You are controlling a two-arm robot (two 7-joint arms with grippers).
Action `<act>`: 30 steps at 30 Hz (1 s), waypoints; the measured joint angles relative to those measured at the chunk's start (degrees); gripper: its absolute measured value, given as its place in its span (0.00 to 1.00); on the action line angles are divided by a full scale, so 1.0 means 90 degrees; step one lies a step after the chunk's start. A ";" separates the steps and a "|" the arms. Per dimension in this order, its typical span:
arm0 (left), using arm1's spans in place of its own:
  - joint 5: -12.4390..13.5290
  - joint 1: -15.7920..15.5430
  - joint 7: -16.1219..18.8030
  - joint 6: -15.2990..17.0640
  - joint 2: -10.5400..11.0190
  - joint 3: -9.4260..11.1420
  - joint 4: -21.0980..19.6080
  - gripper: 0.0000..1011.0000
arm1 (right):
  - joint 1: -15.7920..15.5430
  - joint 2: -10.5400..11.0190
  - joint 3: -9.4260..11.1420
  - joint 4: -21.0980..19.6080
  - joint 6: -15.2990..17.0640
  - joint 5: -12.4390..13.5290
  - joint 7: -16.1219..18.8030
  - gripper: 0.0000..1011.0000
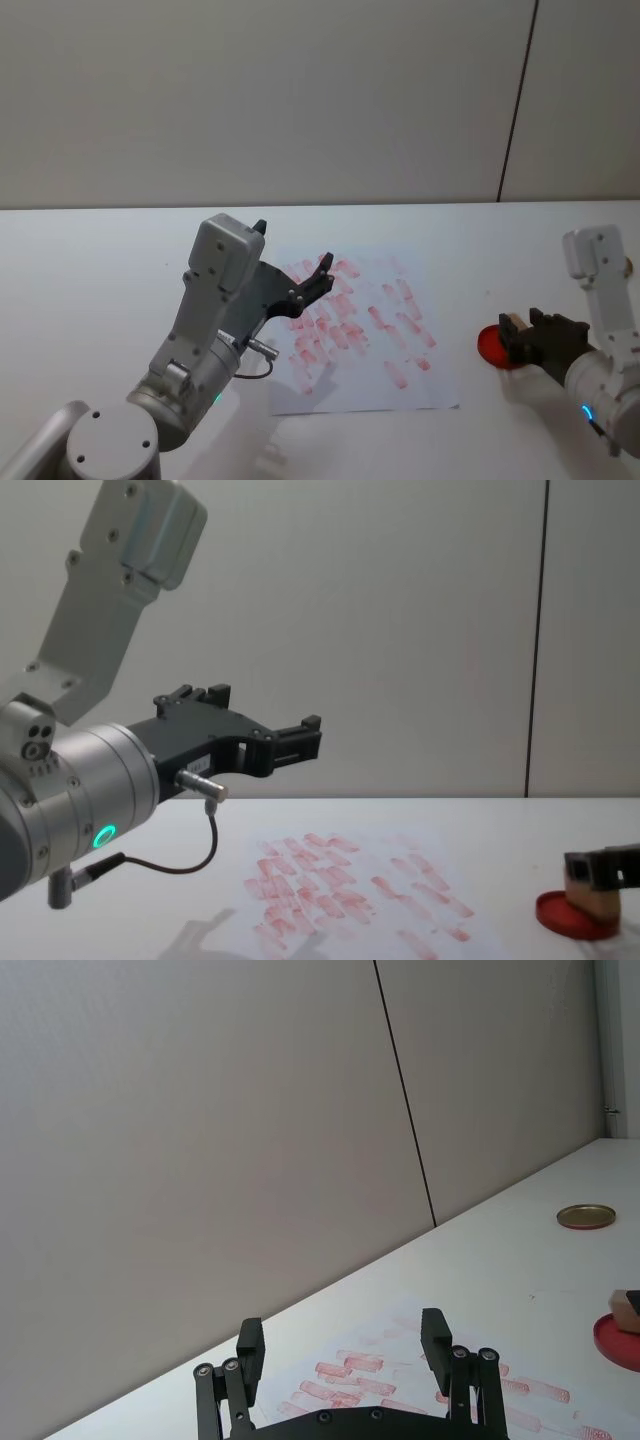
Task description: Use the one hand to pick up the stamp and affix it onto the A4 paper.
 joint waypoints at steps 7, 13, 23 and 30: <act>0.0000 0.0000 0.0000 0.0000 0.0000 0.0000 0.0000 0.98 | 0.0045 -0.0030 -0.0004 0.0108 -0.0038 -0.0050 0.0007 0.54; 0.0000 0.0000 0.0000 0.0000 0.0000 -0.0001 0.0000 0.98 | 0.0043 -0.0035 -0.0003 0.0101 -0.0133 -0.0090 0.0001 0.78; 0.0000 0.0000 0.0000 0.0000 0.0000 0.0000 0.0000 0.98 | -0.0077 0.0004 0.0020 -0.0206 -0.0524 -0.0179 -0.0052 0.99; 0.0000 0.0000 0.0000 0.0000 0.0000 -0.0001 0.0000 0.98 | -0.0230 0.0091 0.0073 -0.0575 -0.0832 -0.0222 -0.0090 0.99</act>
